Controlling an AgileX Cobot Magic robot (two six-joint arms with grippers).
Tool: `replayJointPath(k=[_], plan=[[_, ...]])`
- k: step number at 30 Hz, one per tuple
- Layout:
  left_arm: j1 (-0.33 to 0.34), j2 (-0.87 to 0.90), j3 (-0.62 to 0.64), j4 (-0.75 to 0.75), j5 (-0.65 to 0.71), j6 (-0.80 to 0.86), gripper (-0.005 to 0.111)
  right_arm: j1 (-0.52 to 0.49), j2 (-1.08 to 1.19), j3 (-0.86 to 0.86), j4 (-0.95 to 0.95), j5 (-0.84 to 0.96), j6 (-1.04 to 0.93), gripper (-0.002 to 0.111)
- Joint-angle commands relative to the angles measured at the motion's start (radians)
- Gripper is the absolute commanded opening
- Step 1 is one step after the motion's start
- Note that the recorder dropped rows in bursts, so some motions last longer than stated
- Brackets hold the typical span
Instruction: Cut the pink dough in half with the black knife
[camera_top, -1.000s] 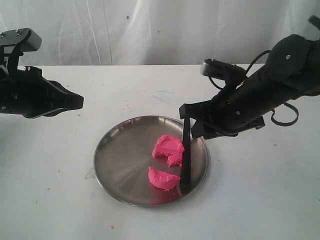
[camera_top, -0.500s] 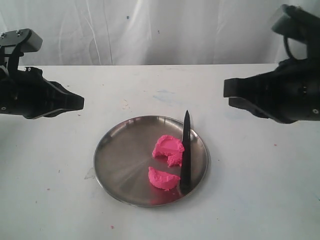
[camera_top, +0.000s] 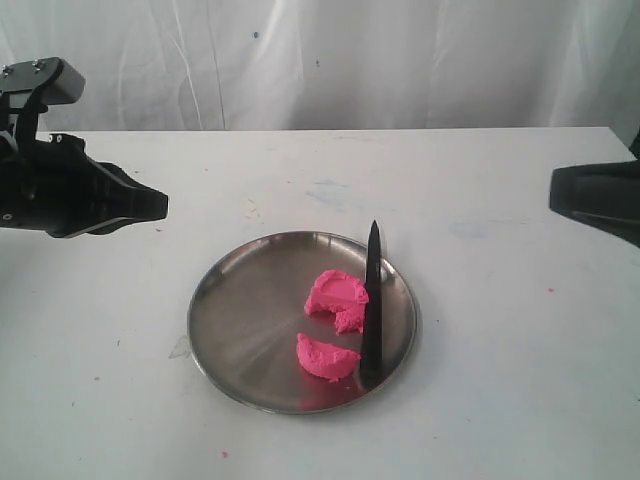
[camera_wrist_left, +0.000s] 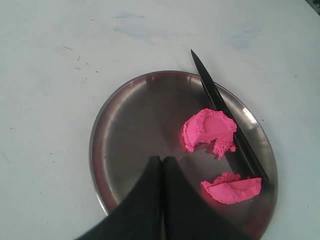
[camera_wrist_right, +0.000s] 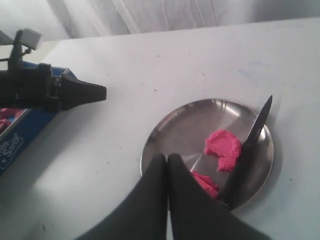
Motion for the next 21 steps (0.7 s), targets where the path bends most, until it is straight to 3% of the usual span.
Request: replayJointPath(k=[1, 13, 18, 21], plan=[[0.002, -0.010, 0.007, -0.017, 0.012, -0.006, 0.000, -0.004, -0.086, 0.004, 0.009, -0.047, -0.008, 0.000], [0.002, -0.010, 0.007, -0.017, 0.010, -0.006, 0.000, -0.004, -0.144, 0.047, 0.030, -0.303, 0.020, 0.000], [0.002, -0.010, 0.007, -0.017, 0.010, -0.006, 0.000, -0.027, -0.200, 0.169, -0.416, -0.364, 0.461, 0.000], [0.002, -0.010, 0.007, -0.017, 0.010, -0.006, 0.000, -0.059, -0.253, 0.246, -0.532, -0.384, 0.492, 0.000]])
